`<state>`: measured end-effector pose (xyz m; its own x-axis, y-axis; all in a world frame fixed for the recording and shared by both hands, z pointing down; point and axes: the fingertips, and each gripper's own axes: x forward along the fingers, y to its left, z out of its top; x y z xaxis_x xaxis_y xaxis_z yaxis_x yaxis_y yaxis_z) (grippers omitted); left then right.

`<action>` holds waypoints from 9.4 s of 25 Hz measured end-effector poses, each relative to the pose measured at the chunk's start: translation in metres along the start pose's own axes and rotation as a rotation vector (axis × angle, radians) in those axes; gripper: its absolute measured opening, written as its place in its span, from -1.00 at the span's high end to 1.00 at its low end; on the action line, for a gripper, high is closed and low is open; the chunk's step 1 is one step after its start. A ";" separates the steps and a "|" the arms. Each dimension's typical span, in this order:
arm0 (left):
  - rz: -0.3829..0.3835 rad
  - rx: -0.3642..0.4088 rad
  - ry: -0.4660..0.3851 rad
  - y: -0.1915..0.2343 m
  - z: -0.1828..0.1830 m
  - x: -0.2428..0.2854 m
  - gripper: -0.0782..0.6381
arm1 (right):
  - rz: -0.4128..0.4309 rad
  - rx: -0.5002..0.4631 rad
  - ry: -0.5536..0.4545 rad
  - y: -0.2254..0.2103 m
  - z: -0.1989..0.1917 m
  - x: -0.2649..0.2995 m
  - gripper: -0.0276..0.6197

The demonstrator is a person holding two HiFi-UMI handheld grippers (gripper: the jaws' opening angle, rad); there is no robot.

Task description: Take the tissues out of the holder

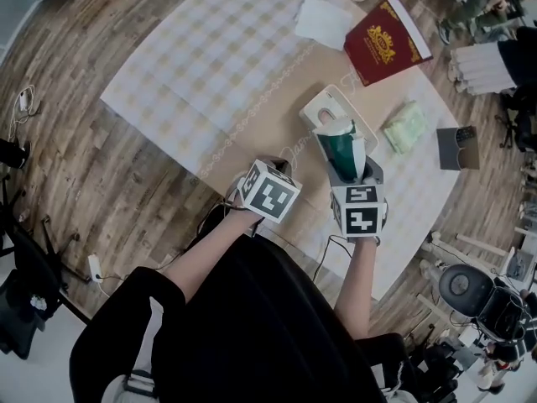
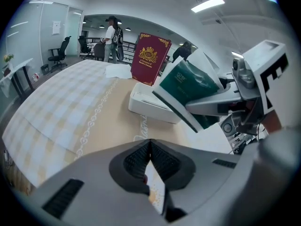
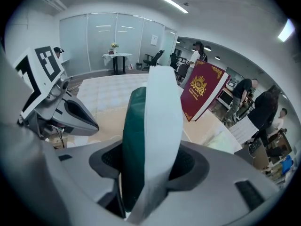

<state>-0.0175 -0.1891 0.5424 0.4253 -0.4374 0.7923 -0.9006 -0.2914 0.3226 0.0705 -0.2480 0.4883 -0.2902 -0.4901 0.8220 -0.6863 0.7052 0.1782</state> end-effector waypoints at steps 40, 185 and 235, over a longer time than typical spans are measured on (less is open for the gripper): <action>0.019 0.126 0.018 -0.100 -0.157 -0.073 0.76 | 0.054 0.367 0.028 0.154 -0.165 -0.105 0.10; -0.155 0.137 0.136 -0.196 -0.007 0.099 0.76 | -0.096 0.333 0.200 -0.113 -0.207 -0.016 -0.01; -0.093 0.231 0.134 -0.271 -0.054 0.073 0.76 | 0.059 0.632 -0.017 -0.042 -0.255 -0.118 0.87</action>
<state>0.2530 -0.0957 0.5405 0.4755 -0.2880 0.8313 -0.8076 -0.5176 0.2826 0.3031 -0.0893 0.5218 -0.3466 -0.4716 0.8109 -0.9286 0.2947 -0.2255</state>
